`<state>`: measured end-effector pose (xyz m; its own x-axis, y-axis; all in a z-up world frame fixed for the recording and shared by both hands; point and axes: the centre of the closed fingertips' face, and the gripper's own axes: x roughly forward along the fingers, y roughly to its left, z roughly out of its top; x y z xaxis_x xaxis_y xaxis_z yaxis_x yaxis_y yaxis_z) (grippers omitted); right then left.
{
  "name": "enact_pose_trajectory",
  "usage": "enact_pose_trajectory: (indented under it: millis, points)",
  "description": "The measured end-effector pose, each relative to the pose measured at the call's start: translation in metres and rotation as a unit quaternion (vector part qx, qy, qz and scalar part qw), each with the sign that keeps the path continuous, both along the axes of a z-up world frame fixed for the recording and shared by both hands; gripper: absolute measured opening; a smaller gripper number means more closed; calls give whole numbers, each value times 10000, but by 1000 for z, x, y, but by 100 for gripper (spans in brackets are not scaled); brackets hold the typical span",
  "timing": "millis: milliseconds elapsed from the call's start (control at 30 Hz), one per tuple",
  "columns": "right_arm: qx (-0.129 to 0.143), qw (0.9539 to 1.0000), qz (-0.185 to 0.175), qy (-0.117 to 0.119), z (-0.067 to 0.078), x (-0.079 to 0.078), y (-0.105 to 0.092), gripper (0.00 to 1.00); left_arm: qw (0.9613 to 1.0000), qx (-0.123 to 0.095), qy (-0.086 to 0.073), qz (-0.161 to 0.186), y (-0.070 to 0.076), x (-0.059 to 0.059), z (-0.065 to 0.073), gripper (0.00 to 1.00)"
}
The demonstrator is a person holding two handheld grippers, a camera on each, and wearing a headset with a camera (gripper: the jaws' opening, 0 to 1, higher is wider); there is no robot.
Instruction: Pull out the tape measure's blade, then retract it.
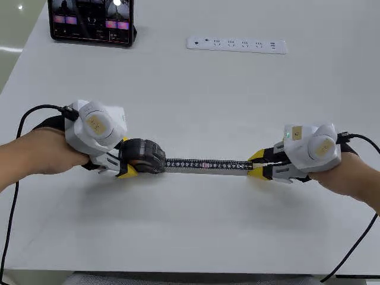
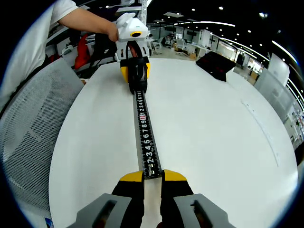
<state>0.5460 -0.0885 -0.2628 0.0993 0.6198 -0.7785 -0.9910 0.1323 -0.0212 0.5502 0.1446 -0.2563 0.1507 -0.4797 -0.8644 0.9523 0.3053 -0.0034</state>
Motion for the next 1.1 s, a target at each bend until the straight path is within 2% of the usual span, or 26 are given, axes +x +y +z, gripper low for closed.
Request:
enact_pose_trajectory:
  millis: [800, 1100]
  points:
    - [-353, 9992, -178, 20, 2, -5, -52, 8, 10000, 11, -9, -16, -1, -1, 0, 29]
    - [-351, 9990, -255, 62, 1, -4, -56, 9, 10000, 13, -16, -22, -1, -1, 0, 29]
